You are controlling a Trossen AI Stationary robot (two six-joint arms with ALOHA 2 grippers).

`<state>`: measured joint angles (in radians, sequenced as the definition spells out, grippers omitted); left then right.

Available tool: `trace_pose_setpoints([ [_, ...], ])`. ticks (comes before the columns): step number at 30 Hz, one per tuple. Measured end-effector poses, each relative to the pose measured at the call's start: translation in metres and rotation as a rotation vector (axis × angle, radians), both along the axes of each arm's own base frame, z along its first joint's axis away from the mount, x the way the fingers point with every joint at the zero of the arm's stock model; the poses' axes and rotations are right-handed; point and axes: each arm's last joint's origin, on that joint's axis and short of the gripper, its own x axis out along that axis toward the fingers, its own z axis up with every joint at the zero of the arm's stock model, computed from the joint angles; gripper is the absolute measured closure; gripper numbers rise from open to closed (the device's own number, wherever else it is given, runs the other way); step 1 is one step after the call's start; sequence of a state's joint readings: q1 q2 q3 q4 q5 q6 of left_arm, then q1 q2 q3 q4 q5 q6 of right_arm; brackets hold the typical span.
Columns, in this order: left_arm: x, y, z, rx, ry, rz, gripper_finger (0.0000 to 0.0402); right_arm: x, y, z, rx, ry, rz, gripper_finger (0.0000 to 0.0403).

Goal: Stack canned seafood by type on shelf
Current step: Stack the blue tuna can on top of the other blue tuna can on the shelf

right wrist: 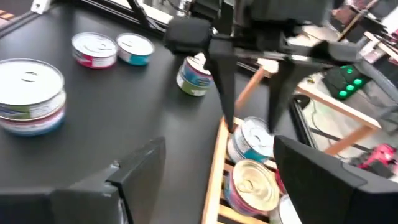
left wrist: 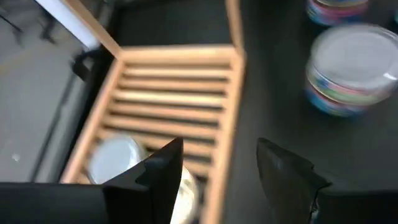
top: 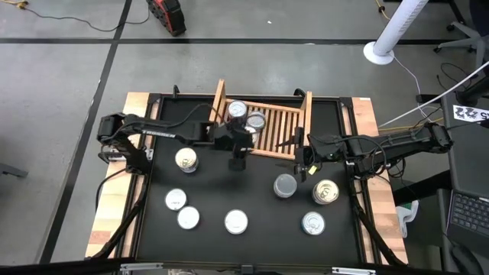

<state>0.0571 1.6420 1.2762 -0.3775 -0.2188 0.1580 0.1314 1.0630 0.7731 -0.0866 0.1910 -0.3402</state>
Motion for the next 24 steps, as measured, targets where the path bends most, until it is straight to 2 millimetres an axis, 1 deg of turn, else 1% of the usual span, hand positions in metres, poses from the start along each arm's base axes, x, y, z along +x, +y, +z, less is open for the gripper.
trace_pose_setpoints([
  [6, -0.021, -0.037, -0.01, -0.128, 0.195, 0.071, 0.0204, 0.006, 0.003, -0.004, 0.025, 0.01, 0.065, 0.0107],
  [12, -0.04, -0.062, -0.019, -0.196, 0.335, 0.2, 0.0204, 0.024, 0.005, -0.017, 0.026, 0.017, 0.074, 0.0107],
  [18, -0.058, -0.076, -0.024, -0.227, 0.458, 0.323, 0.0204, 0.044, 0.008, -0.035, 0.023, 0.022, 0.074, 0.0107],
  [24, -0.078, -0.081, -0.028, -0.182, 0.541, 0.532, 0.0204, 0.061, 0.01, -0.055, 0.02, 0.051, 0.074, 0.0107],
])
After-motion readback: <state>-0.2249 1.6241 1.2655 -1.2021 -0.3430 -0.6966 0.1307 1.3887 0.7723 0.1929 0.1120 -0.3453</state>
